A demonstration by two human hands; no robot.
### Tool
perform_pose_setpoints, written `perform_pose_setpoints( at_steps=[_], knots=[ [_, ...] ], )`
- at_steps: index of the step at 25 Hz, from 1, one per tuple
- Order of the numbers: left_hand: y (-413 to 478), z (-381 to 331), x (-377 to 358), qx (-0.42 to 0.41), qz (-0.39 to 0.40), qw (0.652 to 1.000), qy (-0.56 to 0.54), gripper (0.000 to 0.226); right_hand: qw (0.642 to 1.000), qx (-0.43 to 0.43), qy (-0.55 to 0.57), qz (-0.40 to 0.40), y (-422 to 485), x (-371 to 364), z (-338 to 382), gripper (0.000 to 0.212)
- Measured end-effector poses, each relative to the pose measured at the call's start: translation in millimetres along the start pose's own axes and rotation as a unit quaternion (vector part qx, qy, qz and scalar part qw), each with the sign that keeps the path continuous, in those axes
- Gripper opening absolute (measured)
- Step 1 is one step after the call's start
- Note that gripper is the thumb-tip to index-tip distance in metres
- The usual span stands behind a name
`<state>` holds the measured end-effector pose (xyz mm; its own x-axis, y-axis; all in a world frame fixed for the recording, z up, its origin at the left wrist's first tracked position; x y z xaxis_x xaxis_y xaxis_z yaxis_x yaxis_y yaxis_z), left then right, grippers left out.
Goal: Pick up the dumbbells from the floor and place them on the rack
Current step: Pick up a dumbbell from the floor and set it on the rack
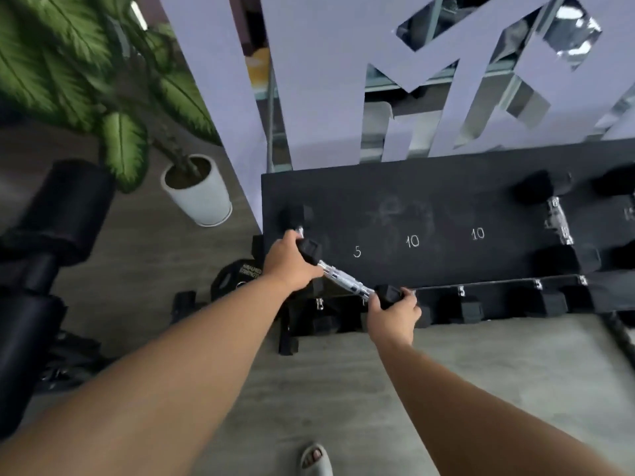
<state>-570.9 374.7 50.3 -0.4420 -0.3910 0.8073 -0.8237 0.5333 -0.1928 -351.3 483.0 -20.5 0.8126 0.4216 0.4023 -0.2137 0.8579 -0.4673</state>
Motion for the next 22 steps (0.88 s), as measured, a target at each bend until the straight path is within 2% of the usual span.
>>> perform_pose_setpoints(
  at_steps=[4,7,13,17,22],
  knots=[
    [68,-26,-6,-0.037,0.071,0.994,0.070,0.065,0.996,-0.053,0.059,-0.028,34,-19,8,0.065],
    [116,-54,-19,-0.090,0.096,0.986,0.102,0.067,0.986,-0.141,0.090,-0.019,71,-37,3,0.066],
    [201,-108,-69,-0.224,0.145,0.936,0.230,0.074,0.957,-0.270,0.101,-0.023,128,-84,-5,0.073],
    [236,-97,-100,-0.249,0.184,0.915,0.260,0.073,0.943,-0.320,0.085,-0.021,147,-115,-6,0.074],
    [272,-69,-130,-0.257,0.217,0.905,0.261,0.073,0.929,-0.358,0.050,-0.075,161,-144,-13,0.068]
  ],
)
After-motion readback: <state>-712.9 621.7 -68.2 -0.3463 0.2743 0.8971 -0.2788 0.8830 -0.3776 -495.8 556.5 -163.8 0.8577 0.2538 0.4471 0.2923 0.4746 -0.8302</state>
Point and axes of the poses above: each hand's wrist, its own y-axis towards the middle knuckle, its own x-axis out of the back of the hand, z = x × y, the point moved 6 cm from there along y, towards the middle knuckle, and after that the axes turned 1 degree about -x, right-handed, at the moved point
